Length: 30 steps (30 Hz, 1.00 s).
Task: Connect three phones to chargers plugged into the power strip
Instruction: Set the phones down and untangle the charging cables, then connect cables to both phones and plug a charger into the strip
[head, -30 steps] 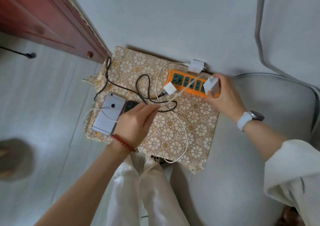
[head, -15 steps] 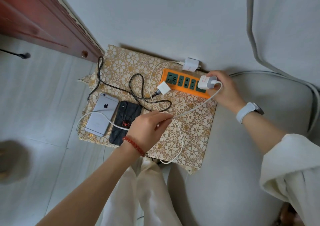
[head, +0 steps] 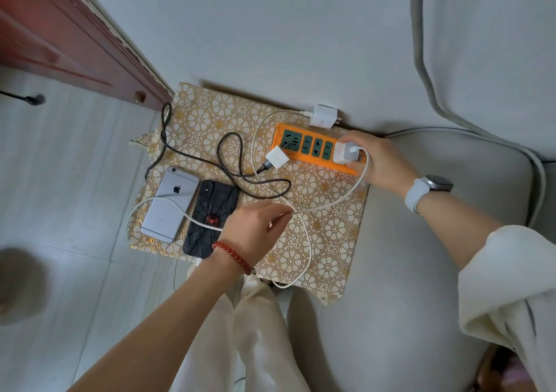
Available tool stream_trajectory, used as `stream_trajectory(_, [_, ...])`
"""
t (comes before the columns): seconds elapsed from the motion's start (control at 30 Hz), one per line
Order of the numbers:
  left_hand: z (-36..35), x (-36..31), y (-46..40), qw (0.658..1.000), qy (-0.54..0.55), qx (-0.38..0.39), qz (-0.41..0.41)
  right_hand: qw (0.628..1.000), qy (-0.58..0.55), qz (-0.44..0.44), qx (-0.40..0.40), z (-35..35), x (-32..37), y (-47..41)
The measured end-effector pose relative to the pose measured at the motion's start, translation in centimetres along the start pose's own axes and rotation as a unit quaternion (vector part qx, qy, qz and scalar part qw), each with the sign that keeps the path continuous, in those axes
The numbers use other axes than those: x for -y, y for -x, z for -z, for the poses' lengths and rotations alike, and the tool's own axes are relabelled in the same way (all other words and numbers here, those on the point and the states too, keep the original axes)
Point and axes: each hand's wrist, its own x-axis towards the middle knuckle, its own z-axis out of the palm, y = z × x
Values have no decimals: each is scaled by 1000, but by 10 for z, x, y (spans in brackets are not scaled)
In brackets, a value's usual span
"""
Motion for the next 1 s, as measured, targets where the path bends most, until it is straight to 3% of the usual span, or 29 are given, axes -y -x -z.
stream_trajectory(0.3, [-1,7,3,999,-4,10,42,999,26,-15,12,-5,6,-9])
stream_trajectory(0.63, [11,12,6,995,-16,53,80,987,154,-41,-31,-7,7,-5])
stream_trajectory(0.73, [21,26,17,987,-68,88,114,979,197,-52,13,-2,16,-9])
stream_trajectory(0.87, [41,49,39,972,-109,132,162,963,220,-53,145,14,35,-7])
stream_trajectory(1.0, [60,61,58,948,-182,152,211,953,271,37,133,12,66,25])
